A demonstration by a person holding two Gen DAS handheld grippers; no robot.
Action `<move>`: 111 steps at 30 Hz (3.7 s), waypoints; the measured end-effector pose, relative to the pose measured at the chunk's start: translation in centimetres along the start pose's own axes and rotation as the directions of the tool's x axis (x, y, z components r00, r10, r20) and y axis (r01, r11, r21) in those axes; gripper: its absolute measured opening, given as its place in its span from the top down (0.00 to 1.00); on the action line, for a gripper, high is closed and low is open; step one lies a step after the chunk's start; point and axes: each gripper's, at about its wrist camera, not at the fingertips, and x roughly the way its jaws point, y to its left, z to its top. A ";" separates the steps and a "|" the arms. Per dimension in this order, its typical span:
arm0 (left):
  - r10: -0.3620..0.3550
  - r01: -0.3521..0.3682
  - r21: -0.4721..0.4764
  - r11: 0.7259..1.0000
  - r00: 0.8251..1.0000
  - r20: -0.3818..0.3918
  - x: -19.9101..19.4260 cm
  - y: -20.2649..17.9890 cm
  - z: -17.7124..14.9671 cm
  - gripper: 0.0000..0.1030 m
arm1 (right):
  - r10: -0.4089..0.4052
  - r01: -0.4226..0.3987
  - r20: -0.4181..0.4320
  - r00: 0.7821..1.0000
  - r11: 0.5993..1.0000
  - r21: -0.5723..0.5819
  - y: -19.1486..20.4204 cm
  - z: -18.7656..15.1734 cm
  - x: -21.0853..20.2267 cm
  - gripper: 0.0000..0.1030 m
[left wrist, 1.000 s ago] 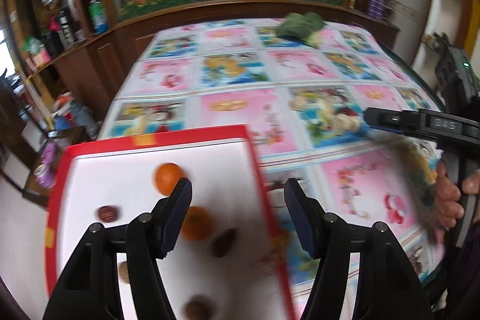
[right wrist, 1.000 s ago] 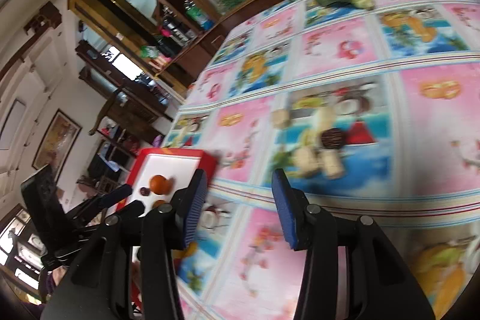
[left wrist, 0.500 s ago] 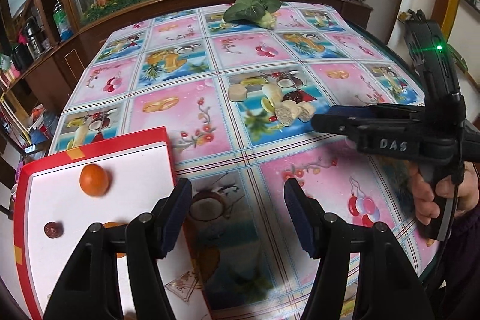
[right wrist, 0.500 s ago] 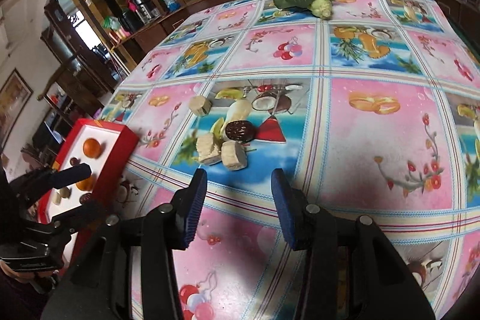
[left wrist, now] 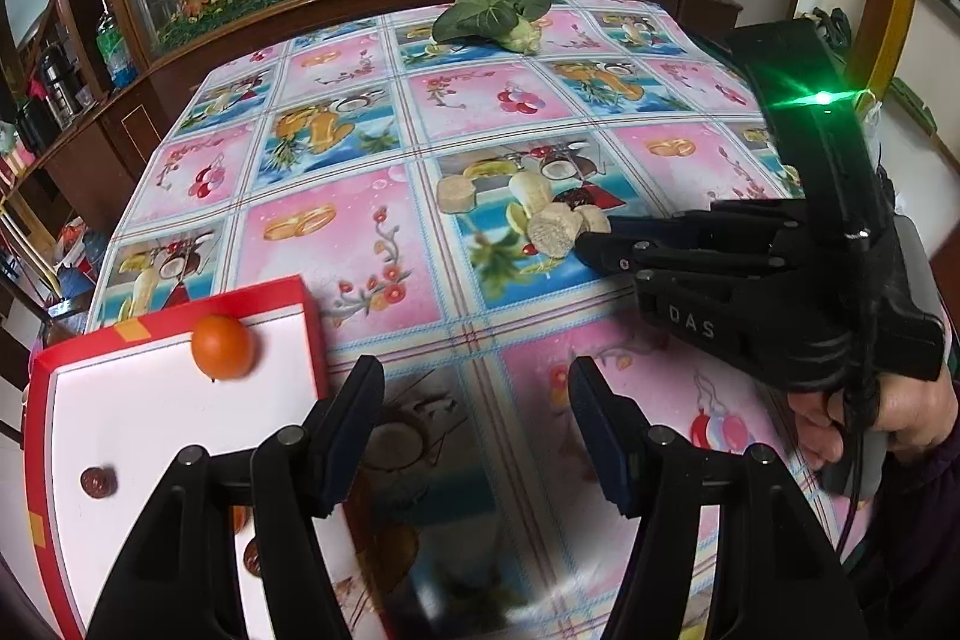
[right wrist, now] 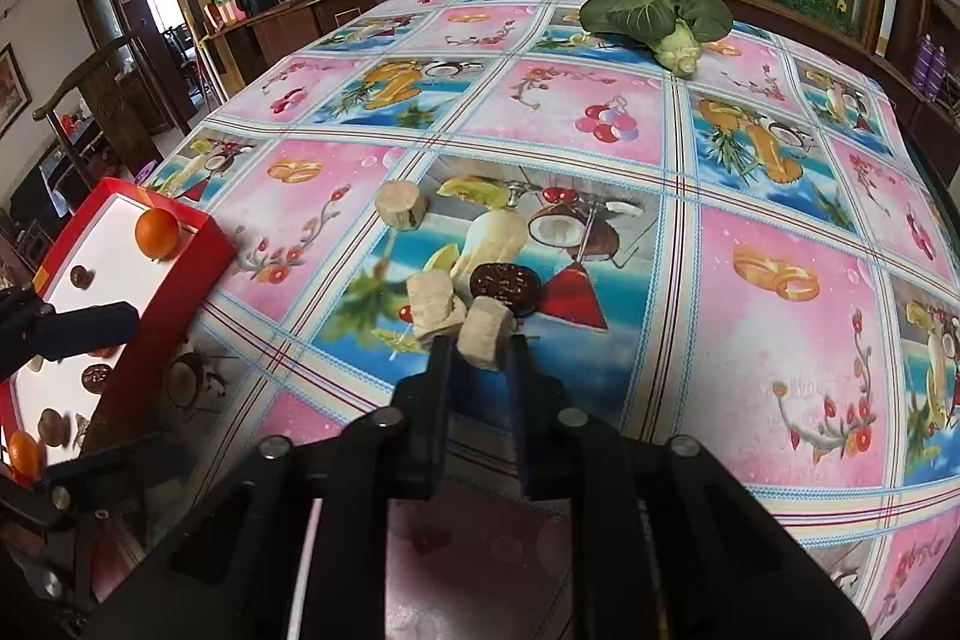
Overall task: Organize fruits
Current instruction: 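Grasp a pale cube with the right gripper while the left gripper grasps another pale cube, then carry both pale cubes over the tray and open both grippers, then grasp a pale cube with the right gripper while the left gripper grasps a dark red date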
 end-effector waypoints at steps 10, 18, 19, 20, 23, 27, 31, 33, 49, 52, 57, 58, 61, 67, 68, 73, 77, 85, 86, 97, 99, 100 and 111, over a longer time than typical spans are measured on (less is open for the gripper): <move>-0.012 0.011 -0.008 1.000 1.000 -0.024 3.3 -2.2 2.7 0.38 | 0.080 -0.094 0.074 0.994 0.974 0.206 -4.2 0.1 -3.3 0.83; -0.007 0.007 0.011 1.000 1.000 -0.015 6.0 -3.5 4.3 0.38 | 0.073 -0.109 0.110 0.991 0.921 0.375 -7.9 -0.1 -4.6 0.83; -0.013 0.013 0.008 1.000 1.000 -0.018 6.2 -3.5 4.4 0.38 | 0.074 -0.112 0.112 0.991 0.918 0.381 -8.1 -0.1 -4.7 0.83; -0.016 0.016 0.007 1.000 1.000 -0.019 6.4 -3.5 4.5 0.38 | 0.080 -0.118 0.114 0.990 0.916 0.384 -8.1 -0.1 -4.8 0.83; -0.021 0.021 0.008 1.000 0.999 -0.025 7.0 -3.7 4.8 0.43 | 0.095 -0.134 0.119 0.988 0.917 0.375 -7.8 0.1 -4.8 0.83; -0.049 0.048 -0.003 0.999 0.998 -0.034 7.6 -3.6 5.0 0.69 | 0.108 -0.149 0.128 0.986 0.917 0.371 -7.6 0.1 -5.1 0.83; -0.069 0.069 -0.007 0.998 0.997 -0.028 7.6 -3.7 5.1 0.72 | 0.106 -0.147 0.129 0.986 0.916 0.372 -7.7 0.1 -5.1 0.83; -0.074 0.074 -0.012 0.997 0.997 -0.028 7.5 -3.6 5.0 0.72 | 0.104 -0.146 0.131 0.986 0.917 0.372 -7.8 0.1 -5.1 0.83; -0.060 0.074 -0.055 0.996 0.971 0.232 -7.8 2.4 2.1 0.72 | -0.130 -0.112 0.410 0.903 0.850 0.515 -18.1 -3.4 -14.5 0.84; -0.027 0.053 -0.091 0.994 0.963 0.268 -9.7 4.8 1.0 0.72 | -0.139 -0.100 0.396 0.908 0.845 0.526 -18.1 -3.5 -14.0 0.84; 0.007 0.035 -0.158 0.987 0.965 0.263 -10.6 8.2 -1.5 0.72 | -0.053 -0.129 0.367 0.929 0.882 0.453 -14.2 -2.5 -12.4 0.84; 0.020 0.026 -0.173 0.985 0.966 0.257 -10.6 9.1 -2.2 0.72 | -0.036 -0.132 0.357 0.933 0.891 0.435 -12.9 -2.5 -12.0 0.84; 0.033 0.018 -0.217 0.976 0.972 0.231 -10.1 10.9 -3.8 0.72 | 0.057 -0.178 0.328 0.943 0.919 0.353 -8.1 -1.7 -10.5 0.84; 0.115 -0.067 -0.238 0.969 0.974 0.193 -9.7 13.0 -6.2 0.72 | 0.264 -0.302 0.215 0.940 0.937 0.173 3.4 -0.2 -6.7 0.83; 0.116 -0.069 -0.238 0.969 0.975 0.190 -9.6 13.3 -6.4 0.72 | 0.284 -0.314 0.196 0.939 0.939 0.142 5.1 -0.1 -6.2 0.83; 0.140 -0.096 -0.248 0.964 0.976 0.166 -9.2 14.6 -8.1 0.72 | 0.352 -0.353 0.087 0.932 0.936 -0.002 13.2 -0.5 -3.6 0.83; 0.144 -0.106 -0.251 0.962 0.979 0.141 -8.7 15.2 -8.9 0.72 | 0.365 -0.364 0.031 0.930 0.930 -0.054 16.1 -1.4 -2.4 0.83; 0.167 -0.136 -0.265 0.955 0.981 0.098 -7.7 16.0 -10.0 0.72 | 0.380 -0.383 -0.050 0.924 0.917 -0.111 19.7 -2.8 -1.0 0.83; 0.169 -0.139 -0.271 0.952 0.982 0.088 -7.5 16.1 -10.1 0.72 | 0.385 -0.389 -0.052 0.921 0.914 -0.117 20.0 -2.9 -1.0 0.83; 0.177 -0.149 -0.304 0.941 0.982 0.067 -7.3 16.4 -10.1 0.52 | 0.402 -0.410 -0.083 0.912 0.902 -0.134 21.2 -3.2 -0.8 0.83; 0.172 -0.144 -0.304 0.942 0.983 0.067 -7.2 16.2 -9.9 0.51 | 0.412 -0.418 -0.077 0.908 0.900 -0.124 20.9 -3.1 -1.0 0.83; 0.164 -0.137 -0.307 0.942 0.984 0.067 -7.3 16.1 -9.8 0.50 | 0.413 -0.419 -0.070 0.908 0.900 -0.121 20.7 -3.1 -1.1 0.83; 0.090 -0.066 -0.226 0.972 0.991 0.098 -7.4 11.9 -7.7 0.44 | 0.375 -0.374 0.029 0.927 0.927 -0.039 15.0 -3.5 -4.0 0.83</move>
